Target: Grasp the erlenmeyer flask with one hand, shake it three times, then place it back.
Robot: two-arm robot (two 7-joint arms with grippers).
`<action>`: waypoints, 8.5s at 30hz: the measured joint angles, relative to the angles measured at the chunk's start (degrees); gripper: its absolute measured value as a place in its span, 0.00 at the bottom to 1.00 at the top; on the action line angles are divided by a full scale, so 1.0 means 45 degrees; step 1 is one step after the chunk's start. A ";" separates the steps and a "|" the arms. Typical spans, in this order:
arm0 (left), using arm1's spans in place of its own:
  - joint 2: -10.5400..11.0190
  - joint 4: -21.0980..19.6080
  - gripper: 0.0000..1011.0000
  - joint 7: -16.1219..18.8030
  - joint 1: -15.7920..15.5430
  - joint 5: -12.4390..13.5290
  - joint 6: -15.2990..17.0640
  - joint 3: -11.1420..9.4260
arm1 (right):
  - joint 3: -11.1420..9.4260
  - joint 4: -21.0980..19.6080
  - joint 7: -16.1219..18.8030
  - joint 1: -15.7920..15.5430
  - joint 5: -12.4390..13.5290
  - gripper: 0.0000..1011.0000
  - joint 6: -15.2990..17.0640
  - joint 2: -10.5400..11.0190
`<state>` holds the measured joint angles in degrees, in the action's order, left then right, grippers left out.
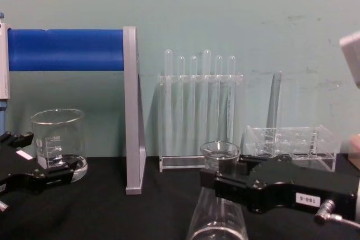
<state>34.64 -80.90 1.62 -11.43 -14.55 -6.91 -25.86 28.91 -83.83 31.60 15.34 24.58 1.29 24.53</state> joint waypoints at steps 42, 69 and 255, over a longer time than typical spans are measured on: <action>0.0000 0.0000 0.99 0.0000 0.0000 0.0001 -0.0001 0.0000 | 0.0251 0.0475 0.0188 0.0325 0.0301 0.44 0.0156 -0.0032; 0.0000 -0.0001 0.99 0.0000 0.0000 0.0001 0.0000 0.0000 | 0.0253 0.0480 0.0189 0.0319 0.0250 0.46 0.0183 -0.0020; 0.0000 0.0000 0.99 0.0000 0.0001 0.0000 0.0000 0.0000 | -0.2620 0.1865 -0.5348 -0.0387 -0.2743 0.99 0.0861 -0.2373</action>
